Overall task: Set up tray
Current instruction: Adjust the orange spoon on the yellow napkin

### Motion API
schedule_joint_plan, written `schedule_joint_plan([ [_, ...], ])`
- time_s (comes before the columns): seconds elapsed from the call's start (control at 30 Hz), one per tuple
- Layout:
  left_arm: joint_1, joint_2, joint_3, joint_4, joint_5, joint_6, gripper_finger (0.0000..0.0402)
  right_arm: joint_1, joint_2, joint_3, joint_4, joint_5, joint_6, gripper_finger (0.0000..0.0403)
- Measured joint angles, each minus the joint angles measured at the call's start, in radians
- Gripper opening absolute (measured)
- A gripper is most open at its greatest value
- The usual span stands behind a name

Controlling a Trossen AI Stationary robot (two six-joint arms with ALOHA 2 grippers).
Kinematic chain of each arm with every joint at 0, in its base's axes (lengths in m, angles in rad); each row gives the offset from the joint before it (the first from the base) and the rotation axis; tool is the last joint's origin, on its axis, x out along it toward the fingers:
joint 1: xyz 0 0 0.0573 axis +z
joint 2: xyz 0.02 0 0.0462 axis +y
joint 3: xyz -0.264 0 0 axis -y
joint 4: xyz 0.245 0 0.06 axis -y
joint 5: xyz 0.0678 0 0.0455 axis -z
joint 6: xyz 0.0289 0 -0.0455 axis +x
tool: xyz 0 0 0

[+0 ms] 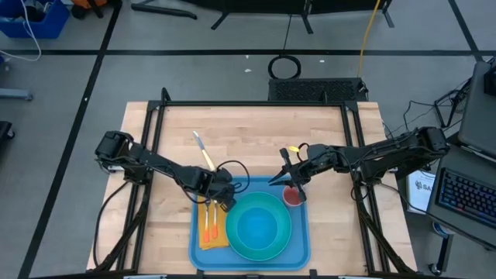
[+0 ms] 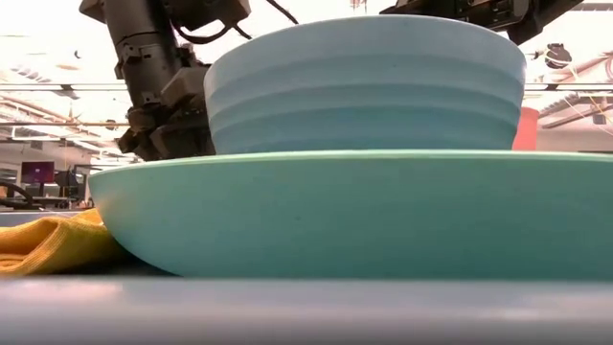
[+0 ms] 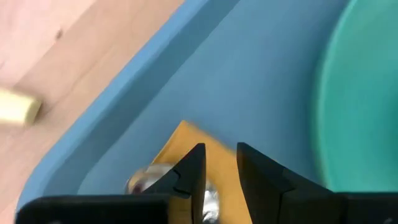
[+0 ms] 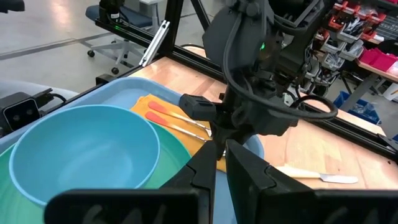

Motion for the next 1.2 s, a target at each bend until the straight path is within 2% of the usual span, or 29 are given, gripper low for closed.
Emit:
schedule_joint_plan([
  [0.33,0.009,0.013,0.000,-0.030,-0.023,0.001,0.0092,0.000,0.000,0.000,0.000,0.000,0.001,0.0029],
  [0.73,0.006,0.075,0.001,-0.020,0.047,-0.026,0.0092,0.000,-0.001,0.001,-0.001,0.000,-0.001,0.0029],
  [1.03,-0.047,0.069,0.000,0.054,0.056,-0.020,0.0092,-0.005,-0.001,0.001,-0.001,0.000,0.000,0.0029],
  [1.2,-0.082,0.069,0.000,0.073,0.028,-0.023,0.0092,-0.005,-0.001,0.001,-0.001,0.000,0.001,0.0029],
])
